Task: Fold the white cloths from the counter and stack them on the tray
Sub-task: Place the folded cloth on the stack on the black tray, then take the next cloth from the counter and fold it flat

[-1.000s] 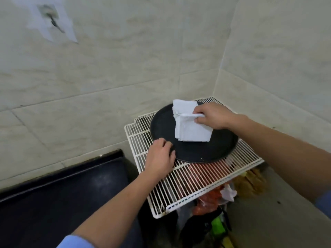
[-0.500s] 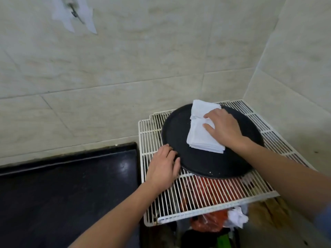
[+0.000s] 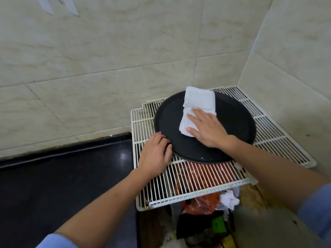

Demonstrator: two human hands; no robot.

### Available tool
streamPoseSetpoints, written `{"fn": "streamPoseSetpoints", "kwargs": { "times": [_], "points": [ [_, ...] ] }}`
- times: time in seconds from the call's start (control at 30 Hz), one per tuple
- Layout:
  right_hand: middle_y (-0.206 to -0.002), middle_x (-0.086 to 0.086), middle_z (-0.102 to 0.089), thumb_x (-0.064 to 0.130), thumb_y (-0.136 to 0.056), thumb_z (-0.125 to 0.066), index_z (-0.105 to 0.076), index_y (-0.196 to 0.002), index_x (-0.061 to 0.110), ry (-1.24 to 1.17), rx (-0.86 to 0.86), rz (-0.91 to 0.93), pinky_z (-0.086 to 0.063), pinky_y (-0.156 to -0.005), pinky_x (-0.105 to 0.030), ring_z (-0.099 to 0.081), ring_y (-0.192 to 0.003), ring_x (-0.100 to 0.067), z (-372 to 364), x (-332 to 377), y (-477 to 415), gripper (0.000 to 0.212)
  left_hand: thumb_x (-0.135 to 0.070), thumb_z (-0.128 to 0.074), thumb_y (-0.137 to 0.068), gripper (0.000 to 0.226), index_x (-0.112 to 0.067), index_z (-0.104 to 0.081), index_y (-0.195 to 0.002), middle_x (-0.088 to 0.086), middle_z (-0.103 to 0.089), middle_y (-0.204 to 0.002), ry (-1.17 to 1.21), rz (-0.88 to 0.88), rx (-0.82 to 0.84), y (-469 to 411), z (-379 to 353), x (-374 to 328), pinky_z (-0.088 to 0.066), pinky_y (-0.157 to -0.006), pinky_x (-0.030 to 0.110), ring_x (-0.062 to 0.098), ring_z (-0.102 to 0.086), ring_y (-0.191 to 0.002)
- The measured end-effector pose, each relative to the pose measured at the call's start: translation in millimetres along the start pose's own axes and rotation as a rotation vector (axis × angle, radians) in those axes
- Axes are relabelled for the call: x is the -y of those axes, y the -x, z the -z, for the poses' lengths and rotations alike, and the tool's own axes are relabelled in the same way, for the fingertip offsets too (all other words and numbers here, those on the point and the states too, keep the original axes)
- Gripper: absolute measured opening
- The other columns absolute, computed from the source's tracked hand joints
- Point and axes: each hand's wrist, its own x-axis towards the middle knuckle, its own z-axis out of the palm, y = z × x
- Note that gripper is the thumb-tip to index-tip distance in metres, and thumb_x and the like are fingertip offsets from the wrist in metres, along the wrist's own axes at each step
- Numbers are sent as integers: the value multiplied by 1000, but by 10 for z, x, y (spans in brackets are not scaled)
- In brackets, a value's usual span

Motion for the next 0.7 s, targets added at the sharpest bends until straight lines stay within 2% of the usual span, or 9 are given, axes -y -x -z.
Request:
{"fn": "streamPoseSetpoints", "kwargs": {
  "times": [0.17, 0.3, 0.37, 0.47, 0.7],
  "points": [
    [-154, -5, -30, 48, -96, -43, -42, -141, 22, -12, -82, -17, -23, -113, -44, -27, -142, -24, 265, 231, 55, 53, -33, -49, -93, 29, -15, -60, -114, 0, -55, -117, -16, 8, 33, 54, 314, -21, -44, -95, 34, 17, -49, -109],
    [-135, -4, -52, 44, -95, -47, -56, -128, 19, -47, -159, 82, -35, -103, -43, -46, -124, -24, 440, 836, 117, 42, -29, -49, -93, 24, -15, -59, -110, 1, -59, -103, -27, 93, 25, 475, 796, 175, -49, -77, 37, 21, -57, -92],
    [-122, -2, -60, 44, -94, -47, -60, -121, 19, -42, -170, 150, -41, -95, -42, -53, -112, -23, 457, 1261, 165, 39, -29, -50, -92, 20, -17, -60, -104, 0, -63, -97, -49, 165, 40, 833, 1034, 358, -48, -70, 36, 23, -59, -88],
    [-114, -3, -63, 43, -95, -47, -62, -117, 19, -57, -162, 254, -43, -89, -40, -56, -107, -23, 372, 2002, 305, 36, -29, -49, -91, 17, -20, -61, -100, -4, -67, -96, -107, 309, 23, 1531, 1376, 669, -44, -69, 32, 22, -61, -90],
    [-115, 0, -62, 45, -96, -44, -61, -119, 22, -67, -74, 564, -43, -91, -38, -57, -108, -22, -59, 4048, 796, 37, -29, -51, -88, 12, -22, -60, -93, -2, -69, -91, -238, 620, 3, 3593, 2276, 1371, -47, -67, 35, 25, -62, -87]
  ]
}}
